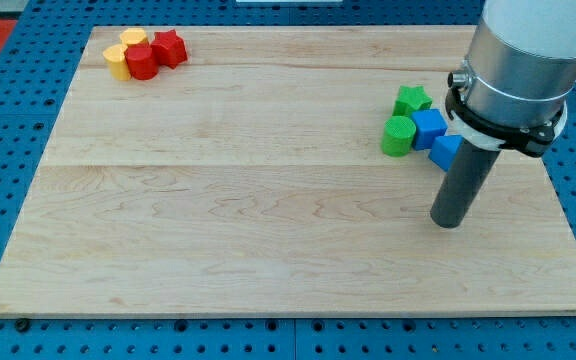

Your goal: Move the green star to the bottom left of the green circle

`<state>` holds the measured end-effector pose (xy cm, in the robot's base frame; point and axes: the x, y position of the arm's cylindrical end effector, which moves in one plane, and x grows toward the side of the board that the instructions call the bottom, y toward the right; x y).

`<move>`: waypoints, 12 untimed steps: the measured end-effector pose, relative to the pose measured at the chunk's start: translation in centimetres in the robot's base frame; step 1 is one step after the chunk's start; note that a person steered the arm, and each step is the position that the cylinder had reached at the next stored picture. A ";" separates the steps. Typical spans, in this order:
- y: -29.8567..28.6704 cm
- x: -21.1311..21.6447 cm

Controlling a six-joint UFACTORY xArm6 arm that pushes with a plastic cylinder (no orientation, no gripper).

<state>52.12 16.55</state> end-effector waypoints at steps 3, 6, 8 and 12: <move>11.0 -5.9; 5.0 -10.3; 2.4 -15.1; 0.3 -18.7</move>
<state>33.43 16.88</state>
